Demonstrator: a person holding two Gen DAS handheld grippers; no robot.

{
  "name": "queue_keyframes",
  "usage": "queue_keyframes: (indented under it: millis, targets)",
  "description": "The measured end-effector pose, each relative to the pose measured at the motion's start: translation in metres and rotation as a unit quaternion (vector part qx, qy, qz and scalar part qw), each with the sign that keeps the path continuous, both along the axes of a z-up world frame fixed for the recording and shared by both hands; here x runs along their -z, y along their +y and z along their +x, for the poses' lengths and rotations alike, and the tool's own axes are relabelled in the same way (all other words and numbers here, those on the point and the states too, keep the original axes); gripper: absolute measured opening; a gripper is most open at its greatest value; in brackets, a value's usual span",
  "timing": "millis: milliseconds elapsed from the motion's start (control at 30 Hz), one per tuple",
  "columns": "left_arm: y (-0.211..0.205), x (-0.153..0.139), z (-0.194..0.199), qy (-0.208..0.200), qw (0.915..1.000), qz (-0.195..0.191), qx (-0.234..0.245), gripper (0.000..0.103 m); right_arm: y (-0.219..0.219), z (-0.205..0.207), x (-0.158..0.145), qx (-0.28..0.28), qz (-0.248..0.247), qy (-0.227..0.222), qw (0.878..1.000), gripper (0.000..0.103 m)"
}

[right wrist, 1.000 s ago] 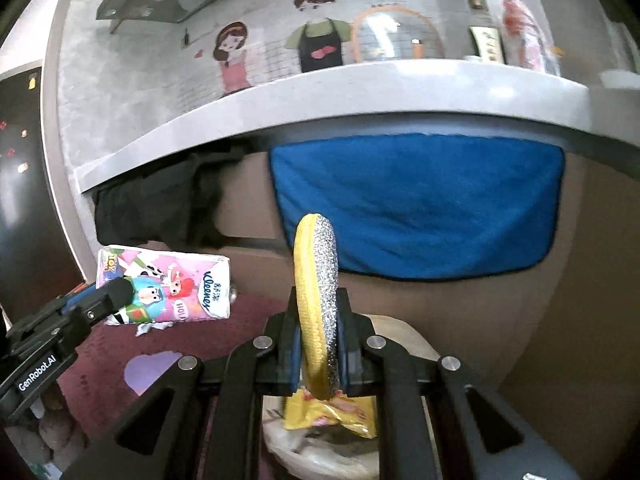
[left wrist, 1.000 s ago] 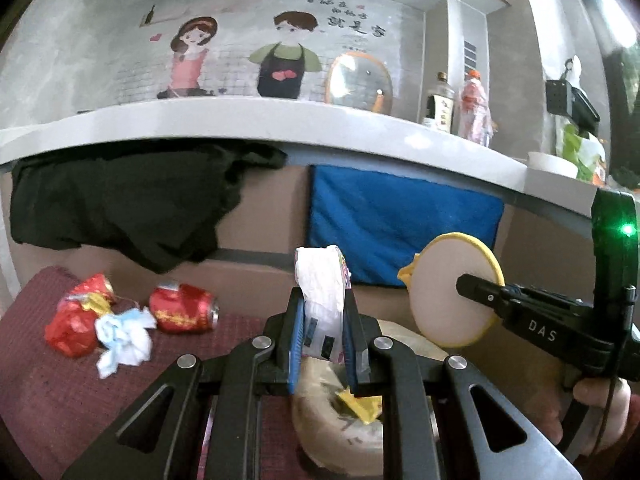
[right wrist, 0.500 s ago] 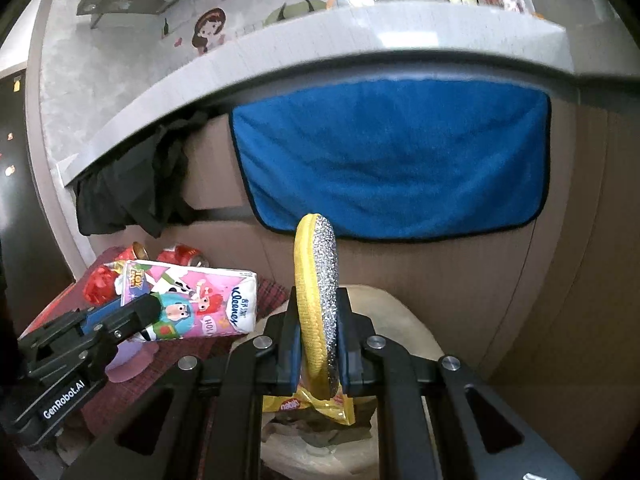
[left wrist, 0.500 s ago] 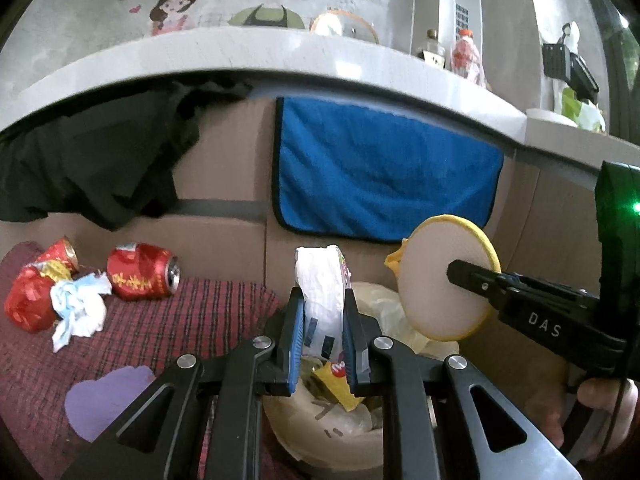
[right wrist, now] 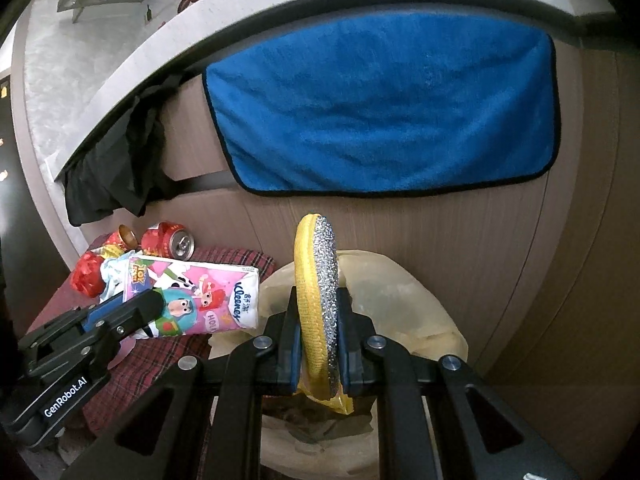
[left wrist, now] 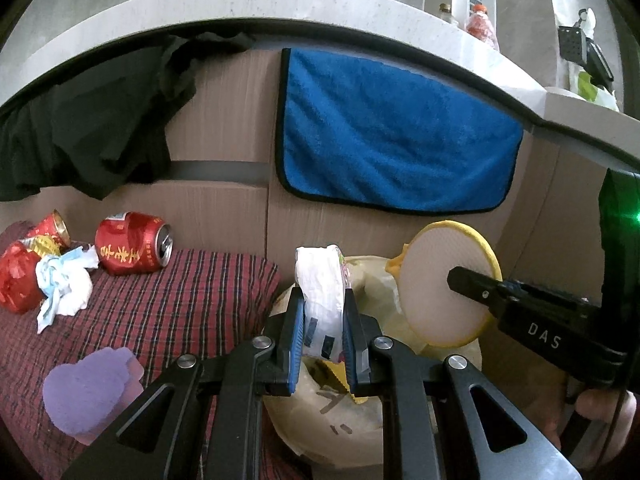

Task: Collect trash
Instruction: 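Carry the disc and tissue over the trash bin and open both tools, then grasp the red plastic bag with the left tool while the right tool approaches the purple sponge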

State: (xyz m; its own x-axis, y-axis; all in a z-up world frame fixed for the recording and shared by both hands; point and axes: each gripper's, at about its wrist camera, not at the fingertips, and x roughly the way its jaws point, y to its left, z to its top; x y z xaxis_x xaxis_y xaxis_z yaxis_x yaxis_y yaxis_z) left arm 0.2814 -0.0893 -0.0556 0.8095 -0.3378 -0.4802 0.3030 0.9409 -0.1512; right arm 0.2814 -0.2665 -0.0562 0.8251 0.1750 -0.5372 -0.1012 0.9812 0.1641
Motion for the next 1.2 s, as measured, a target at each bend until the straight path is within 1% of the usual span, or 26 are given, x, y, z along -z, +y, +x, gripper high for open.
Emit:
queue_keyframes:
  millis: [133,200,333,433,533,733,900,1067,1200]
  targets:
    - [0.001,0.002,0.008,0.008,0.9998,-0.017,0.008,0.020,-0.002,0.003,0.003,-0.002,0.006,0.000,1.000,0.018]
    - [0.007,0.003,0.014,0.022,0.9991,-0.034,0.014,0.026,-0.002,0.004,0.006,0.005,0.004,0.003,1.000,0.032]
    - [0.022,-0.002,0.016,0.029,0.9981,-0.053,0.011,0.035,-0.004,0.002,0.009,0.008,0.002,0.010,1.000,0.032]
    - [0.040,-0.013,0.011,0.020,0.9978,-0.063,0.002,0.036,-0.003,-0.001,0.007,0.010,-0.002,0.012,1.000,0.032]
    - [0.066,-0.024,0.004,0.007,0.9981,-0.058,-0.017,0.036,-0.001,-0.007,0.002,0.007,-0.005,0.008,1.000,0.032]
    - [0.140,-0.035,-0.015,-0.003,0.9961,-0.042,-0.078,0.036,0.013,-0.017,-0.011,-0.007,-0.003,-0.002,1.000,0.032]
    - [0.203,-0.033,-0.029,-0.003,0.9918,-0.024,-0.126,0.036,0.049,-0.023,-0.013,-0.043,0.003,-0.004,0.999,0.032]
    - [0.254,-0.020,-0.042,0.009,0.9869,-0.031,-0.158,0.036,0.104,-0.020,-0.009,-0.096,-0.003,0.005,0.995,0.032]
    - [0.280,-0.006,-0.042,0.024,0.9850,-0.039,-0.166,0.036,0.145,-0.014,0.002,-0.134,-0.019,0.025,0.990,0.032]
